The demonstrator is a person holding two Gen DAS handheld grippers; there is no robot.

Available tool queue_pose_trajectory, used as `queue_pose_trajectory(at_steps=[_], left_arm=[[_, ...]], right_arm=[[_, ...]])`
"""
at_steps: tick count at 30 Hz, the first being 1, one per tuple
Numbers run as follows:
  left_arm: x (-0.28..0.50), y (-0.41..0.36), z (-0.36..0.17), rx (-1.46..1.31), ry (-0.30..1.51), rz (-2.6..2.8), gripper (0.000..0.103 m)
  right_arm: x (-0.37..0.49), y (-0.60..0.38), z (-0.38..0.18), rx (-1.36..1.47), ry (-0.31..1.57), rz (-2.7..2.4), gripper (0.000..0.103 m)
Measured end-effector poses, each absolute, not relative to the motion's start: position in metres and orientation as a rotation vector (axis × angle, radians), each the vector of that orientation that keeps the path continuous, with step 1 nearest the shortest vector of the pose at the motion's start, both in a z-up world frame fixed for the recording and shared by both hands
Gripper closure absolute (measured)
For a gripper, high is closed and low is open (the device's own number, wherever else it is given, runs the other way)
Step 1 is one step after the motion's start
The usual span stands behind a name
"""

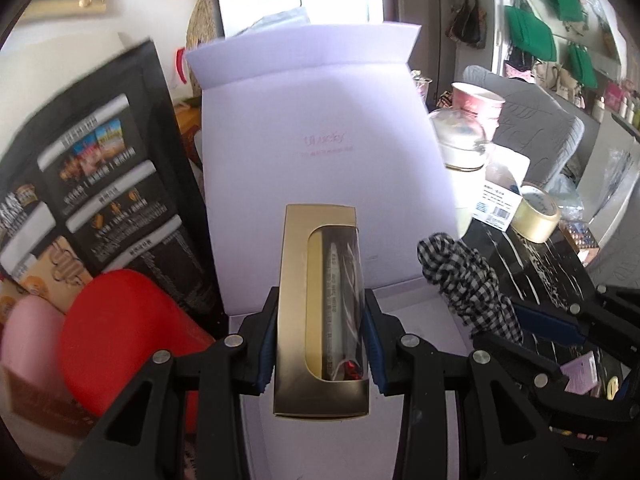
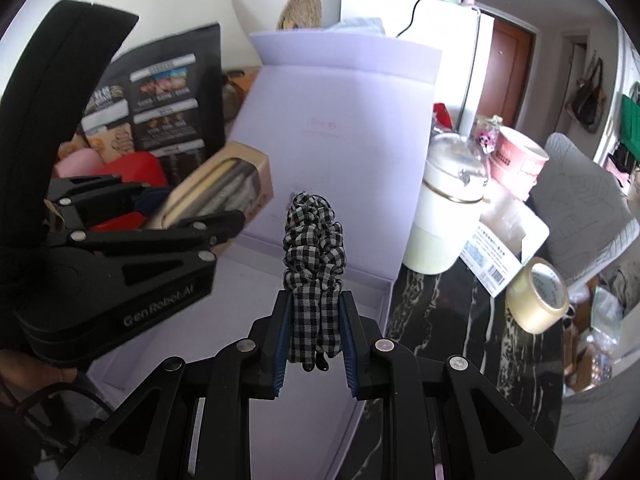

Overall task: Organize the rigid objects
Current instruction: 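Release the gold box and gingham scrunchie into the lavender gift box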

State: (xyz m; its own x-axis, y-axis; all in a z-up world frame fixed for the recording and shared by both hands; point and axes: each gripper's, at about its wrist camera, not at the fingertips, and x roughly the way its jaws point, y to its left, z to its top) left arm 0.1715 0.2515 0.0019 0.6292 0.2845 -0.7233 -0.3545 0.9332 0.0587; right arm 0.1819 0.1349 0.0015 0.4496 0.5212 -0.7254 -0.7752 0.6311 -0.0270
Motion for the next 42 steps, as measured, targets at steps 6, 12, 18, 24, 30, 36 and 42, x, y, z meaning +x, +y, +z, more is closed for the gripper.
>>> queue_pose_trajectory(at_steps=[6,12,18,24,30,36,42], left_arm=[[0.189,0.261,-0.024,-0.112,0.873,0.360,0.066],[0.197,0.260,-0.036,-0.100,0.904,0.355,0.066],[0.201,0.259,-0.038,-0.072,0.915,0.390,0.065],[0.206,0.264,-0.042,-0.155,0.982,0.355,0.063],[0.199,0.258,-0.027,-0.148,0.946,0.363,0.019],[0.191,0.249,-0.008,-0.130,0.921,0.368,0.017],[0.178,0.242,0.011,-0.121,0.893,0.371,0.017]], right_arm=[[0.202,0.148,-0.020,-0.419,0.810,0.798,0.080],[0.214,0.154,-0.039,-0.438,0.855,0.771,0.080],[0.224,0.153,-0.049,-0.423,0.898,0.745,0.068],[0.229,0.144,-0.045,-0.403,0.904,0.719,0.049],[0.223,0.134,-0.031,-0.424,0.872,0.694,0.049],[0.213,0.125,-0.014,-0.433,0.849,0.675,0.049],[0.206,0.113,0.001,-0.423,0.830,0.658,0.049]])
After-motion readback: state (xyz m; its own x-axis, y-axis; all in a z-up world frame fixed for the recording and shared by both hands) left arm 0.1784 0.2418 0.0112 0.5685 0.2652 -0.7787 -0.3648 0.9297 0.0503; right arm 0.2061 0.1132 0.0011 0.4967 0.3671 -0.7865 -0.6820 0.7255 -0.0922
